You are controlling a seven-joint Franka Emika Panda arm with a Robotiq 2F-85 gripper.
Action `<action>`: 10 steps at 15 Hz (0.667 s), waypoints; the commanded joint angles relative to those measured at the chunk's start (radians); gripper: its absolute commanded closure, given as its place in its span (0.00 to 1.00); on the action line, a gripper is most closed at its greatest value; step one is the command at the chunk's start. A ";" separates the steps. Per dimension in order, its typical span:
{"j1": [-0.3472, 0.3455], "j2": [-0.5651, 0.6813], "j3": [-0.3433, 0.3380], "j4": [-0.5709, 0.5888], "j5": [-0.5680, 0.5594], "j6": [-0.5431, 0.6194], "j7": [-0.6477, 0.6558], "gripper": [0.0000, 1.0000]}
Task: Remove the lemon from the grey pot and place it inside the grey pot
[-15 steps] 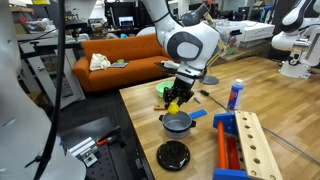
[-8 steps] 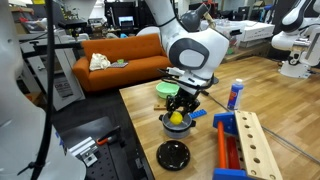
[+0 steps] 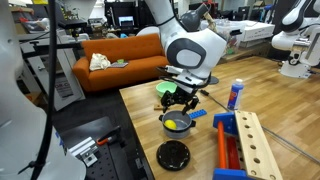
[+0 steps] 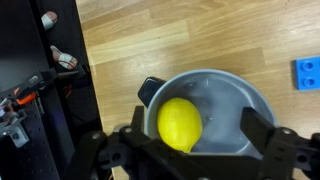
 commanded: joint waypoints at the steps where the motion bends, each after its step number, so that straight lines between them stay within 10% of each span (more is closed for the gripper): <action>1: -0.018 -0.030 0.017 -0.015 0.036 0.017 -0.008 0.00; 10: -0.003 -0.236 0.082 -0.096 0.103 -0.003 -0.098 0.00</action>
